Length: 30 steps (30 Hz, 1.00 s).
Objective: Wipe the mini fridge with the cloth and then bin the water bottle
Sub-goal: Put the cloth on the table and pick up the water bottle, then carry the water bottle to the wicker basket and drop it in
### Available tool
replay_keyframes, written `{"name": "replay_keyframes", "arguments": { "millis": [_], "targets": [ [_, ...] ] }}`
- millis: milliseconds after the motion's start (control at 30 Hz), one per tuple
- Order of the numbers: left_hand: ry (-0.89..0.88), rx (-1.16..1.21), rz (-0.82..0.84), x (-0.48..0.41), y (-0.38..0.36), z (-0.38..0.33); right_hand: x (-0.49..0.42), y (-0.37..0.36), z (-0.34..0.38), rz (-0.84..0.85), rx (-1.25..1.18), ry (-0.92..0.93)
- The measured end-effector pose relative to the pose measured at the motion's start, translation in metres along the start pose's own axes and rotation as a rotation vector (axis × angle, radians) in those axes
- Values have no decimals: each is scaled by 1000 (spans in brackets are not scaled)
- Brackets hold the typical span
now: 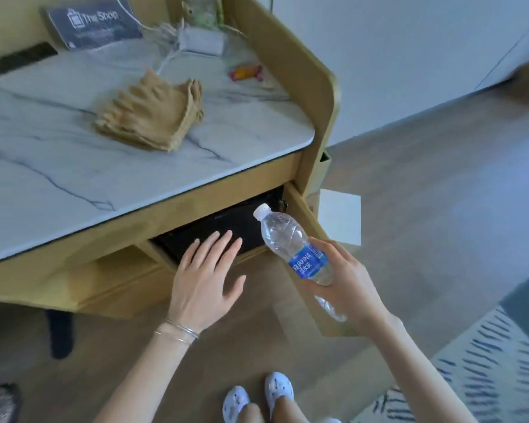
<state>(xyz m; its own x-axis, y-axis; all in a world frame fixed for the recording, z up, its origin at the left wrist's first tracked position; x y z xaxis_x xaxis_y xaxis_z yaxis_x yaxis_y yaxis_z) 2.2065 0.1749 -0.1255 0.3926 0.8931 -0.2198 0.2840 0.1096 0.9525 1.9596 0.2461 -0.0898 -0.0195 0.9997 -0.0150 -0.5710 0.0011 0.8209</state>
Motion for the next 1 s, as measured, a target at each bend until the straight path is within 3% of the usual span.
{"name": "replay_keyframes", "arguments": {
  "millis": [300,667,1000],
  "targets": [
    [-160,52,-81,-54,104,-60,26,116,45,-109,108,-88],
    [-378,95,6,-54,99,-130,107,147,25,-233,170,-296],
    [-590,150,89,-60,71,-237,192,187,-28,-344,164,-509]
  ]
}}
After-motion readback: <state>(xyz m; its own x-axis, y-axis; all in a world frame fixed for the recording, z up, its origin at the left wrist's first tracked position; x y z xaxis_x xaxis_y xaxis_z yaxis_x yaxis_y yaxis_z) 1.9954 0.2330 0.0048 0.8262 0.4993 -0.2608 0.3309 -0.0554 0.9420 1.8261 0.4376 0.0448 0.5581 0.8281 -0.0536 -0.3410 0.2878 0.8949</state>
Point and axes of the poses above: each hand's wrist, its own x-axis away from the middle knuckle, its own y-axis out of the back of the hand, z = x × y, the point moved 1 cm from there along -x, towards the middle knuckle, and after that the axes turned 12 degrees about y, right-handed, at the moved point
